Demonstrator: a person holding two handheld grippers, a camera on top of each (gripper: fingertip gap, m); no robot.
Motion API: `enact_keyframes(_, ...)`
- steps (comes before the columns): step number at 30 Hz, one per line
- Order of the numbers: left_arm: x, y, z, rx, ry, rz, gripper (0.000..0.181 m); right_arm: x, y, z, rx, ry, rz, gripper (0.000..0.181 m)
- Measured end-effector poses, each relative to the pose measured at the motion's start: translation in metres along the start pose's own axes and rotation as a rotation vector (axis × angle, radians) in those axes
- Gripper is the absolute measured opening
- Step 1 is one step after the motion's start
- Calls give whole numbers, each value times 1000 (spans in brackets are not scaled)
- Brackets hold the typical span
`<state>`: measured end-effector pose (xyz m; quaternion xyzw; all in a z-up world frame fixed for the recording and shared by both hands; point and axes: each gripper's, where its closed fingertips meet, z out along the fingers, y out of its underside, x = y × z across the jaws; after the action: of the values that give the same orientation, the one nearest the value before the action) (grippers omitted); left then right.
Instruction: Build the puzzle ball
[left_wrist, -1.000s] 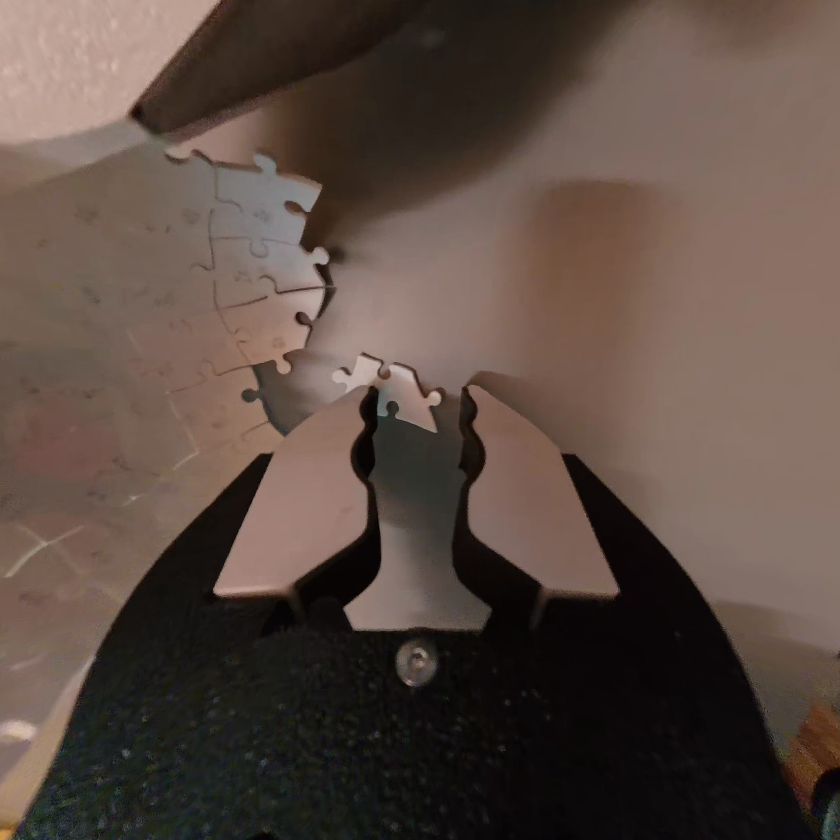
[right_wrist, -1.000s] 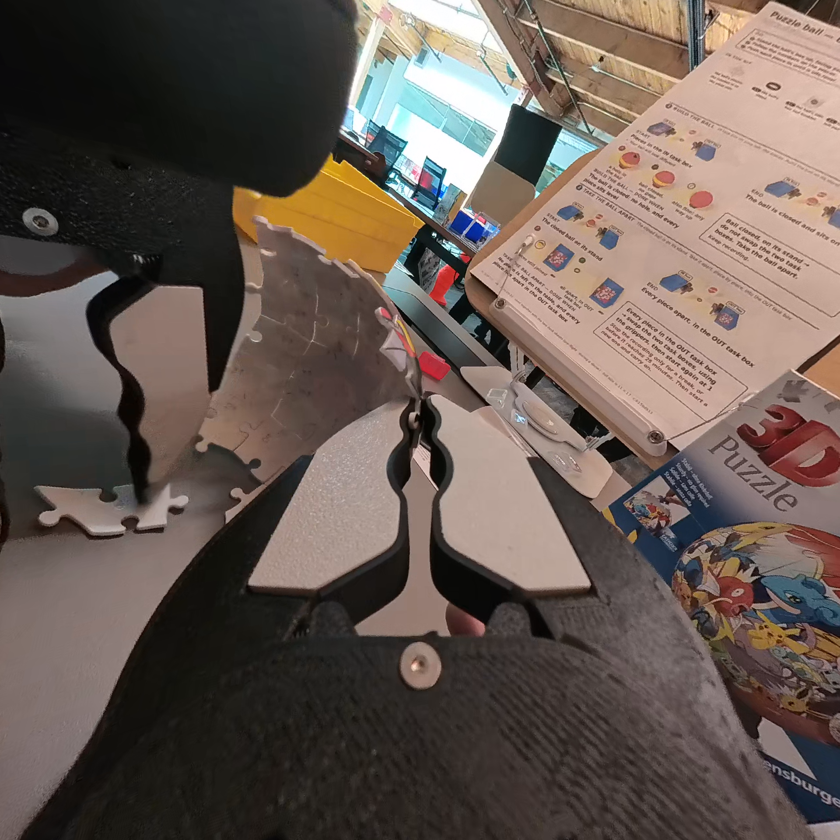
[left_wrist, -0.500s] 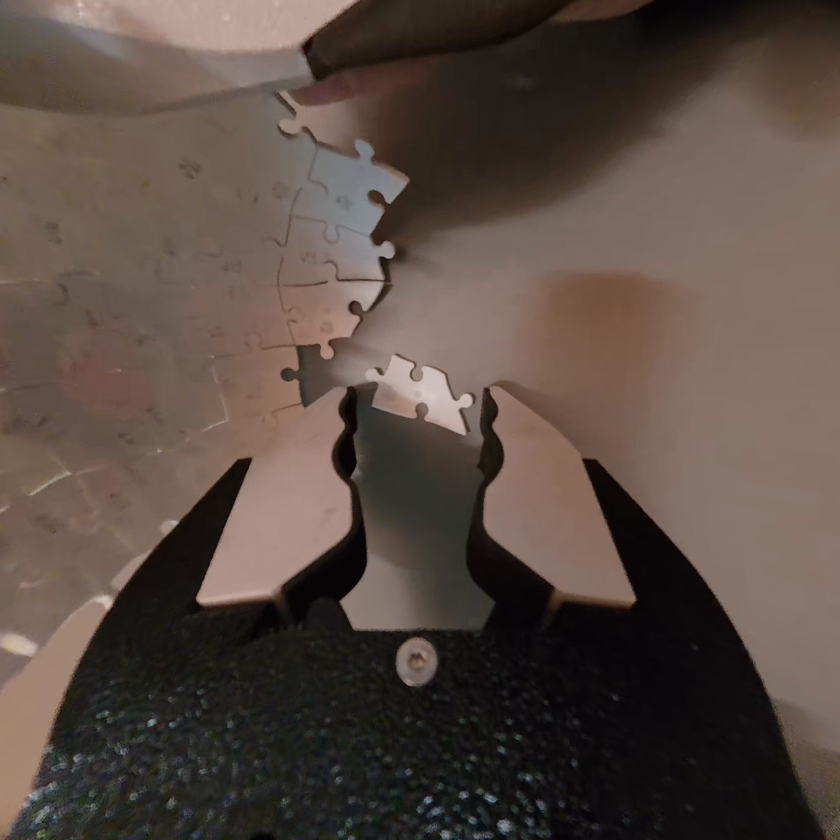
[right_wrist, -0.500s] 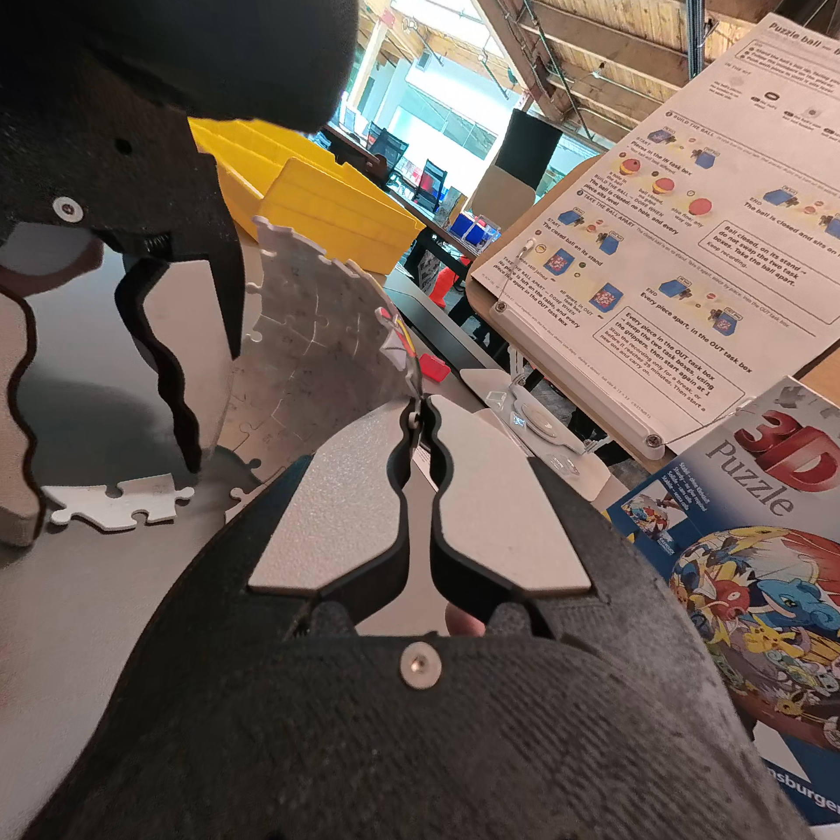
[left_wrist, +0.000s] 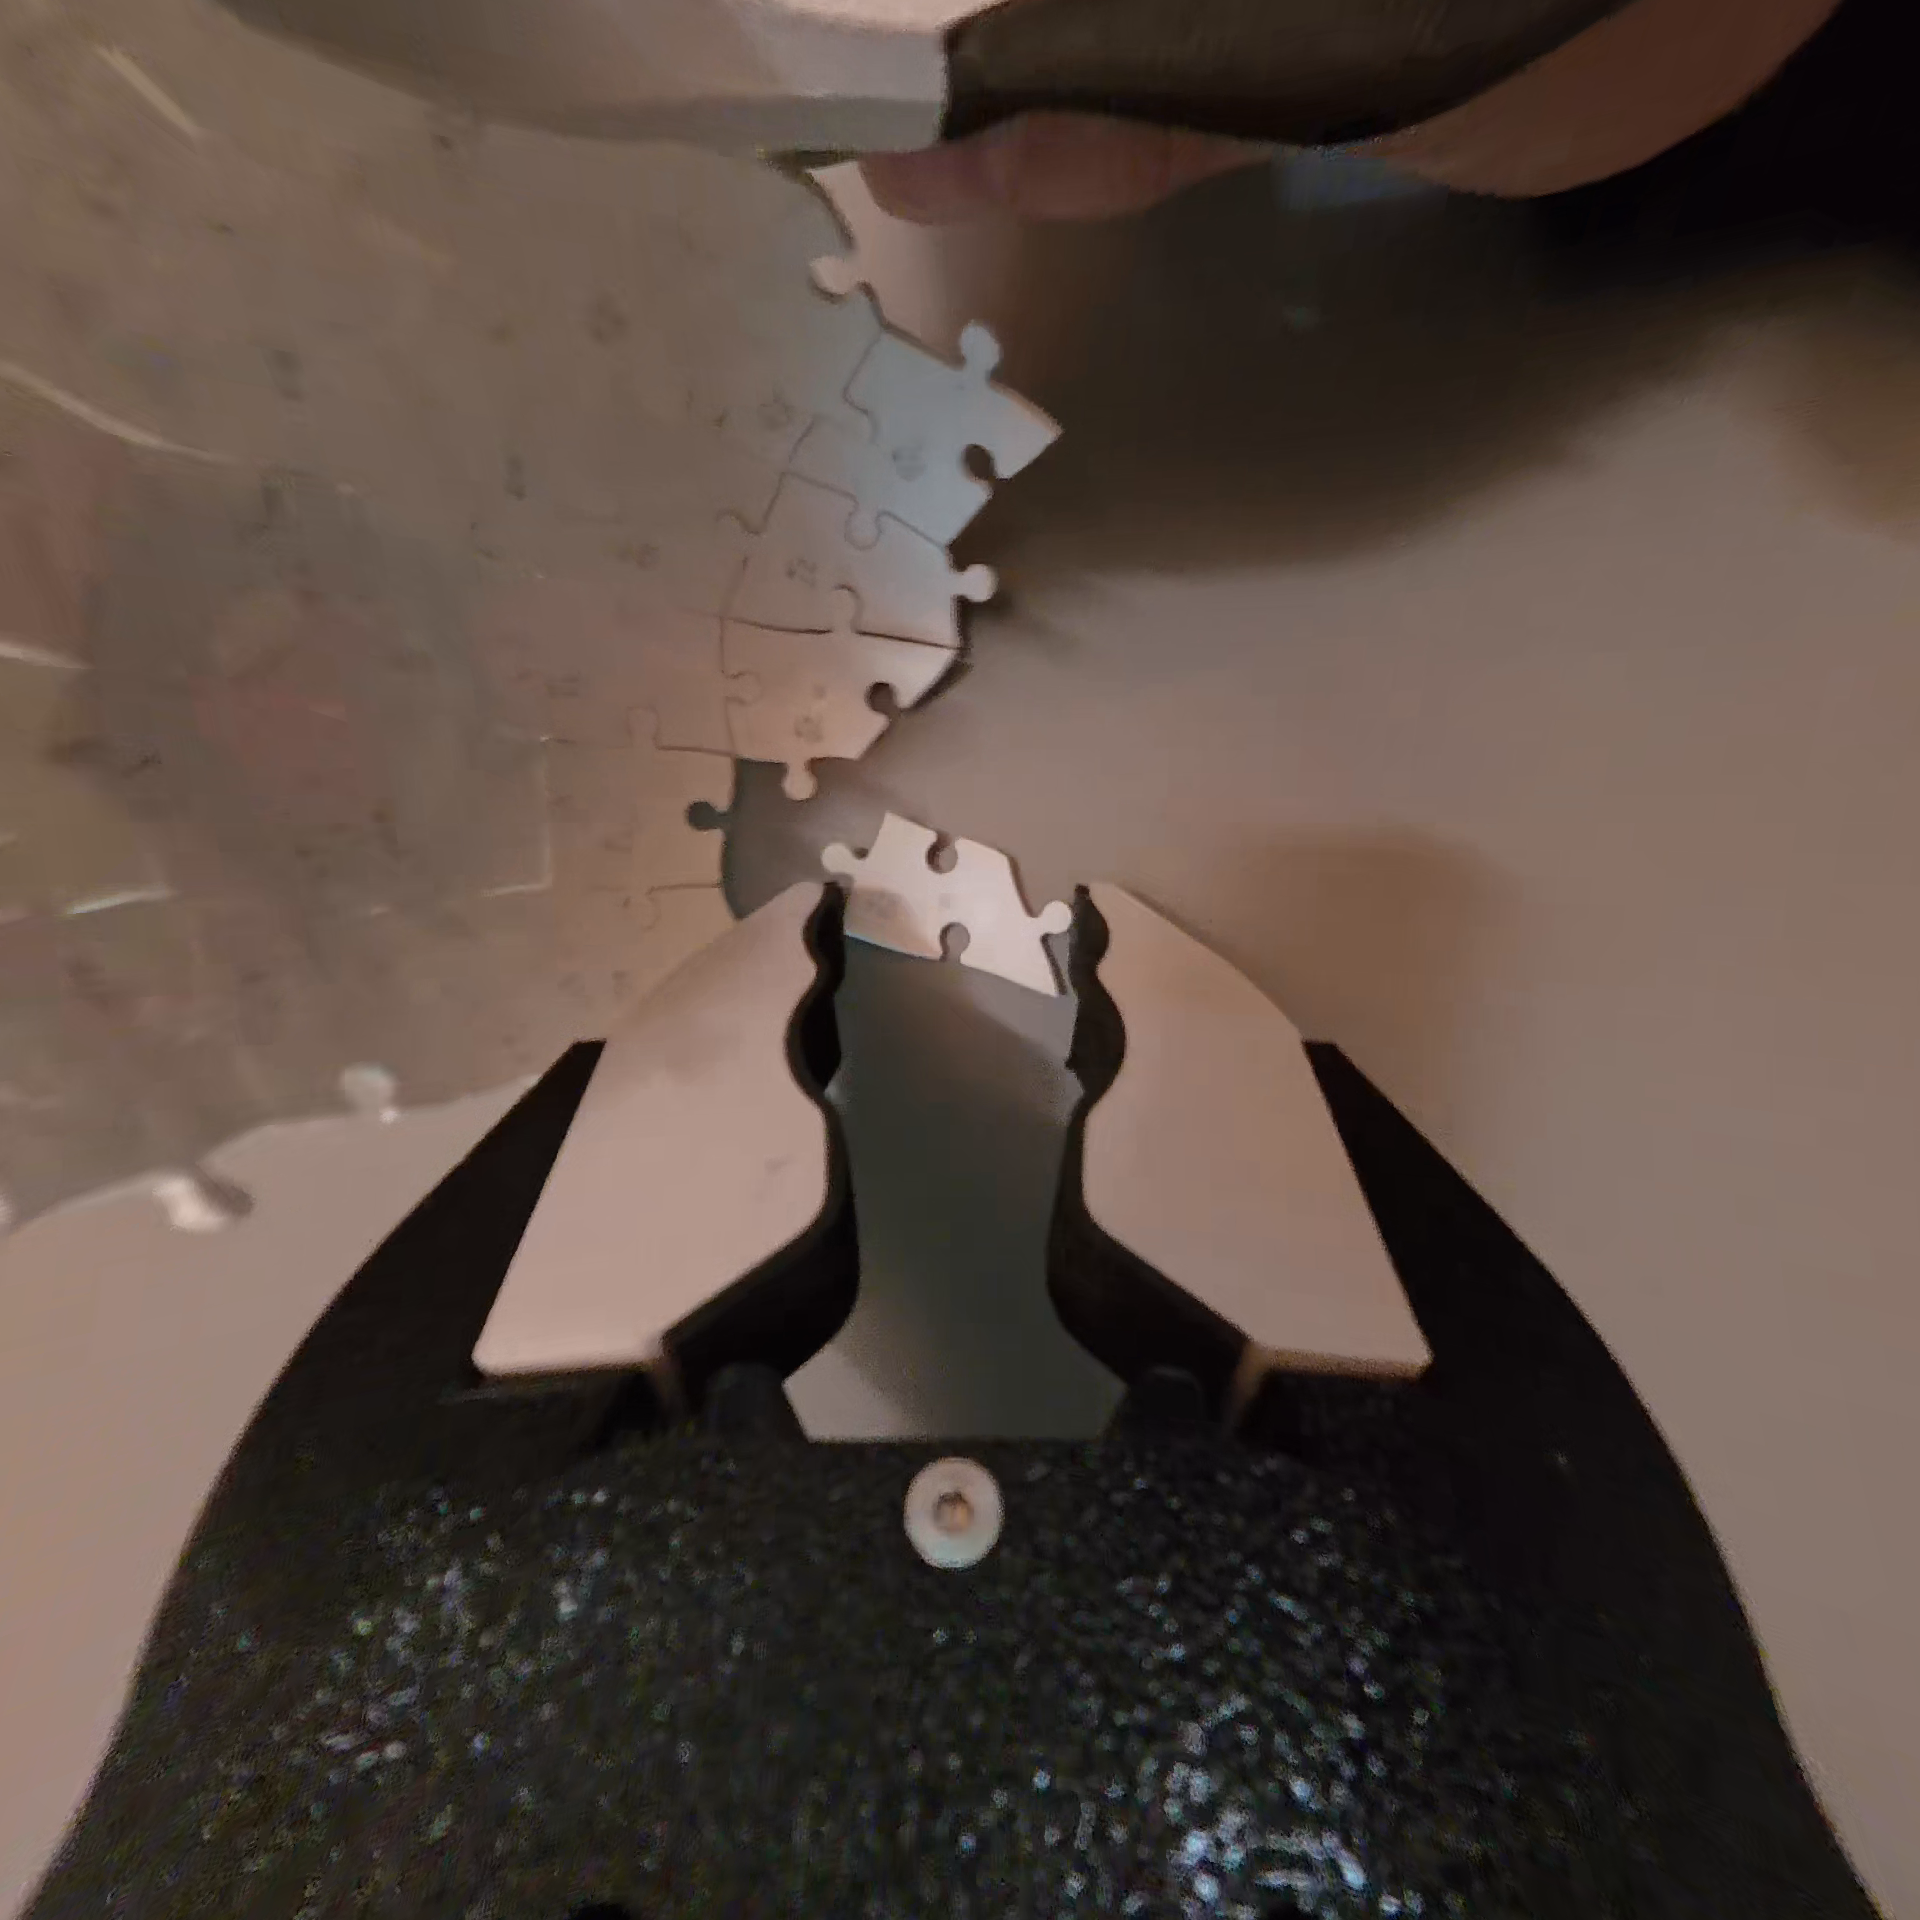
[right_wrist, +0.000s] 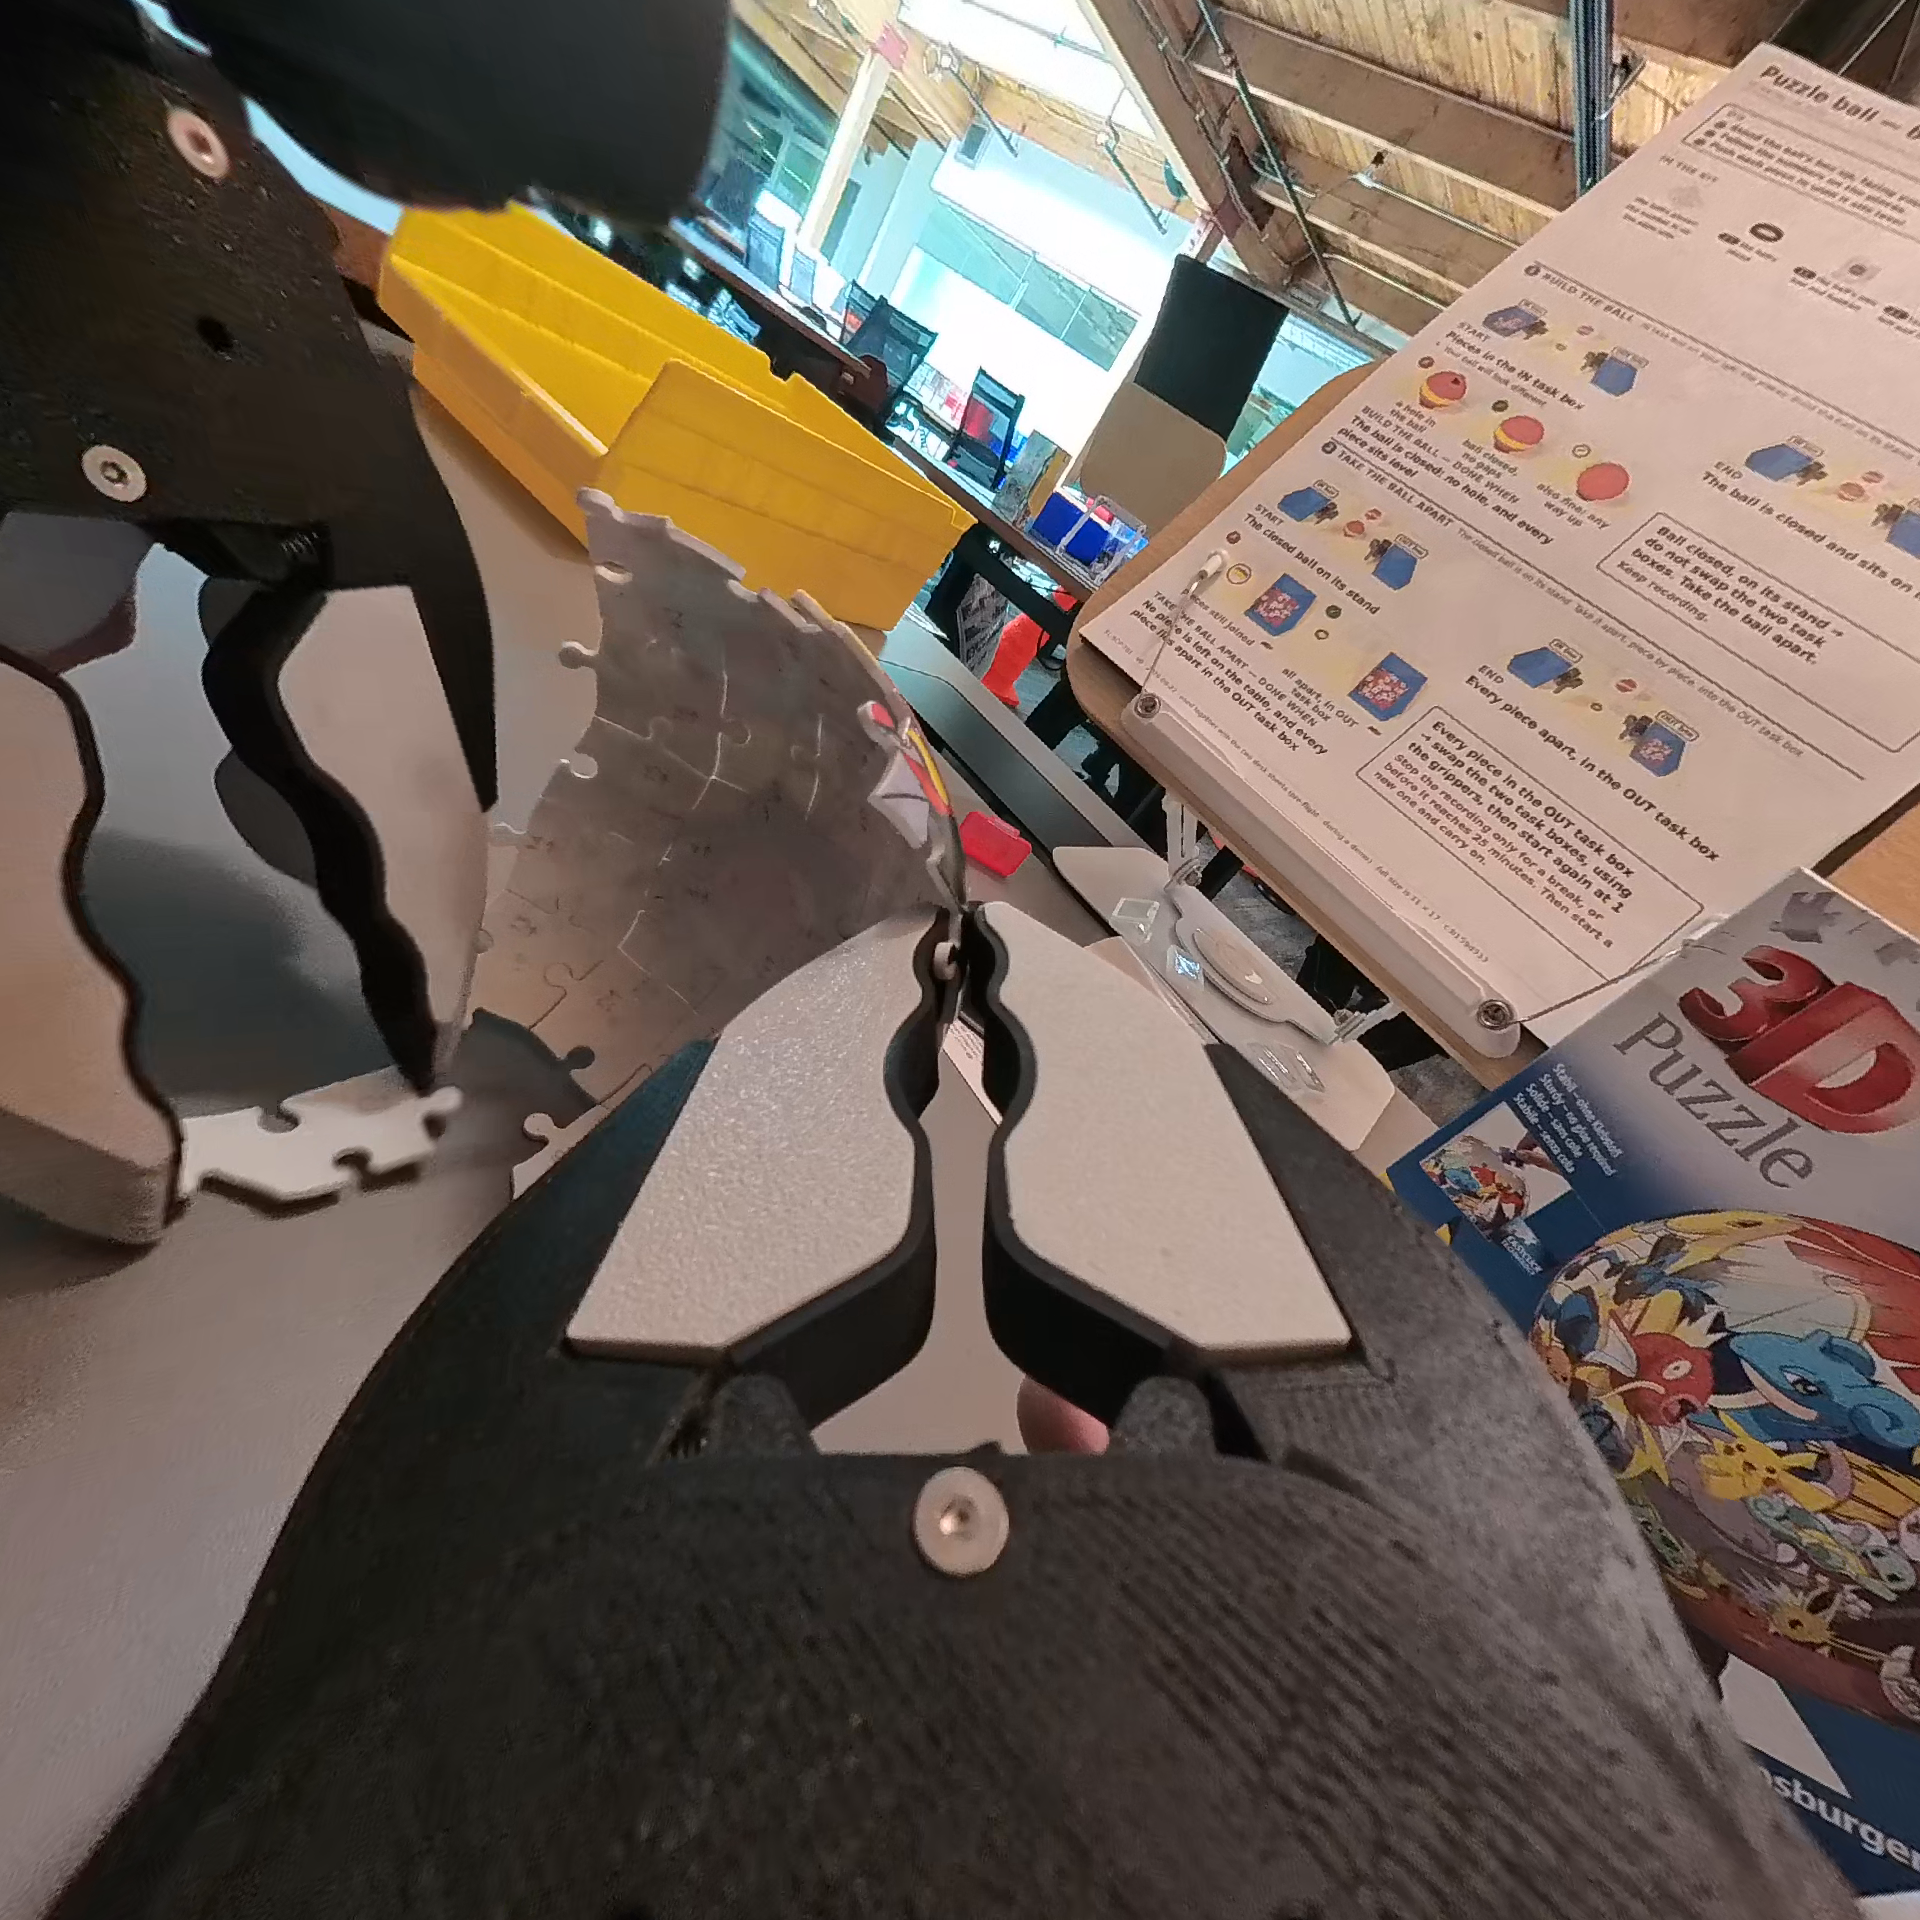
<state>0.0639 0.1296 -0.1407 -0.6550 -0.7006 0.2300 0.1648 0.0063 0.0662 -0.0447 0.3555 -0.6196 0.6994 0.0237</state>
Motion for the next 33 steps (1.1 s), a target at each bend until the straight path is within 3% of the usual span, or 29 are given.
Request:
enact_keyframes(8, -27, -7, 1, -1, -215, -48, 41, 0, -1, 0, 2, 2, -6, 3)
enact_keyframes(27, -23, -14, 6, -28, -245, -121, 44, -1, 0, 0, -4, 5, -5, 3)
enact_keyframes(33, -26, -14, -7, -12, -317, -42, 19, 0, 1, 0, -6, 9, -11, 3)
